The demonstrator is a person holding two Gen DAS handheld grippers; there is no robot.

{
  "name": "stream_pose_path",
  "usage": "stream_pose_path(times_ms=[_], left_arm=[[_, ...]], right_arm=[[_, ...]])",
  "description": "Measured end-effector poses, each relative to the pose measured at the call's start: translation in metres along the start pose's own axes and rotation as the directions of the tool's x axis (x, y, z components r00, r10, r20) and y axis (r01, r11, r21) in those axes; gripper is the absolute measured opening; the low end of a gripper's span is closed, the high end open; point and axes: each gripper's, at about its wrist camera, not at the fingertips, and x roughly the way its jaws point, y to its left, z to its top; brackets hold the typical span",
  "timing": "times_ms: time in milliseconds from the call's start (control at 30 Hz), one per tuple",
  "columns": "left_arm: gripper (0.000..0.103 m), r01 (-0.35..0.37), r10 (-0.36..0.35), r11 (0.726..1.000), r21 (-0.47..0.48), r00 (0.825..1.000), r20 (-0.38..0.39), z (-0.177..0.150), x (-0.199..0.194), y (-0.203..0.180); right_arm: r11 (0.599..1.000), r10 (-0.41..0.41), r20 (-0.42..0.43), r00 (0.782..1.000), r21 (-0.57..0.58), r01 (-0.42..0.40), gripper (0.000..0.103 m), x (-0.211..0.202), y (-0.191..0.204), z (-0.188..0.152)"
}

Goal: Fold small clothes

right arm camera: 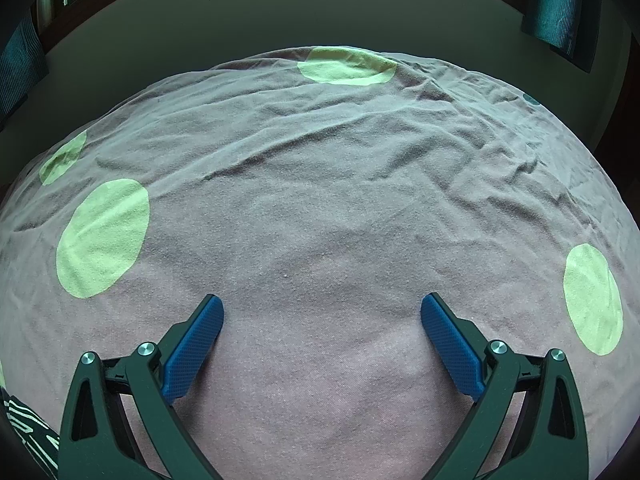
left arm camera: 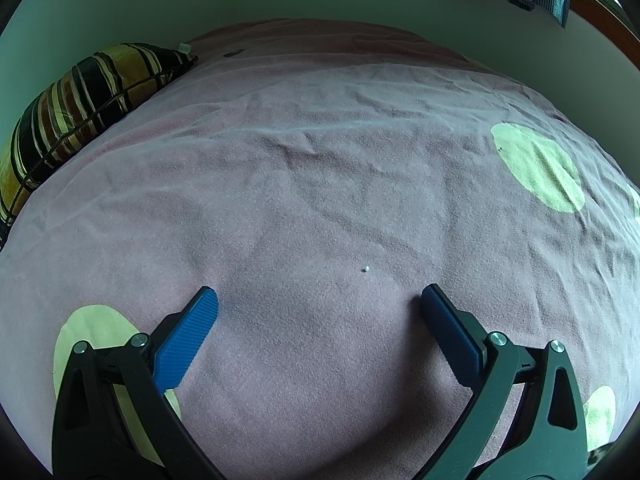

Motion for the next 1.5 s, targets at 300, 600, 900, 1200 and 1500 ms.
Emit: stream_pose_path(times_ms=[300, 600, 900, 1200, 1500], left_arm=[[0.101, -0.01, 0.01, 1.0, 0.01, 1.0, 0.0, 0.0, 0.001, -0.002], [0.101, 0.001, -0.001, 1.0, 0.004, 1.0, 0.005, 0.001, -0.001, -0.001], [0.101, 0.004, -0.004, 1.0, 0.004, 1.0, -0.002, -0.001, -0.002, 0.001], [0.101, 0.004, -0.004, 1.0, 0.004, 1.0, -0.002, 0.002, -0.002, 0.0], [0.101, 0.003, -0.003, 1.0, 0.006, 1.0, 0.002, 0.001, -0.002, 0.0]], right_arm=[[1.0, -0.002, -0.003, 1.0, -0.003, 0.002, 0.099, -0.002, 0.001, 0.0], [1.0, 0.0, -0.002, 1.0, 0.003, 0.0, 0.099, -0.003, 0.002, -0.004], [1.0, -0.002, -0.001, 1.0, 0.001, 0.002, 0.099, -0.004, 0.001, -0.003], [1.0, 0.001, -0.002, 1.0, -0.002, -0.001, 0.099, -0.001, 0.0, 0.0], [1.0, 0.0, -0.001, 1.0, -0.002, 0.0, 0.099, -0.001, 0.001, 0.0]])
